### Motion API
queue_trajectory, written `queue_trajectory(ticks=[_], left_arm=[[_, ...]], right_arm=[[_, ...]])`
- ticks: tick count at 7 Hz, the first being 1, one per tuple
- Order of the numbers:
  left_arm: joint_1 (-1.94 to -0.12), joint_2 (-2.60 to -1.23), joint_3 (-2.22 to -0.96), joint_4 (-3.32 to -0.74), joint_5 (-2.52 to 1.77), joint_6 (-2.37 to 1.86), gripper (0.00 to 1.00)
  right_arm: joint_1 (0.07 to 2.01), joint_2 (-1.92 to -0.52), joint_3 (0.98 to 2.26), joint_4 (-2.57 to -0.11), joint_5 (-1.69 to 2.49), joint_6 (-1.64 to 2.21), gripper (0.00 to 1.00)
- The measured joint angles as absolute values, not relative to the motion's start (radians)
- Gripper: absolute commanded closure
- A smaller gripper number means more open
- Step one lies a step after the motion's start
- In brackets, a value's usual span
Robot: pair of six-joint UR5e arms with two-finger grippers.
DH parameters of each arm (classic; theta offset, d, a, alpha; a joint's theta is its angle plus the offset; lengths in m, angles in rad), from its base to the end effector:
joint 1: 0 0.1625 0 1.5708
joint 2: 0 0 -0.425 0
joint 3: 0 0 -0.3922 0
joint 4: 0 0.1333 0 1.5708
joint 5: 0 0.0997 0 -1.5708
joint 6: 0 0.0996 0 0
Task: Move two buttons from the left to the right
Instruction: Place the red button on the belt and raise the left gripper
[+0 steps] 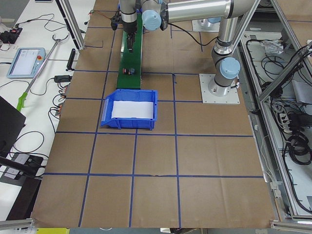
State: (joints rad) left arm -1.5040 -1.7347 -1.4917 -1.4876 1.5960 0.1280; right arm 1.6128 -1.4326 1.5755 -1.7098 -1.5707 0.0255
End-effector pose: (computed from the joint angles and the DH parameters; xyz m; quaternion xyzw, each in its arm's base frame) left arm -0.0931 -0.5672 0.4489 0.0306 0.9995 0.0020 0.0125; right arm 0.1561 -0.5400 0.4276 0.0082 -1.0000 -0.0020 0.0000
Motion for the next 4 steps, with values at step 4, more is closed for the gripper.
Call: queue_trajectory(ticks=[4], left_arm=[[-1.518, -1.664, -1.542, -1.533, 1.596, 0.123, 0.0]], right_arm=[[1.612, -1.316, 1.56, -1.887, -1.504, 0.024, 0.0]])
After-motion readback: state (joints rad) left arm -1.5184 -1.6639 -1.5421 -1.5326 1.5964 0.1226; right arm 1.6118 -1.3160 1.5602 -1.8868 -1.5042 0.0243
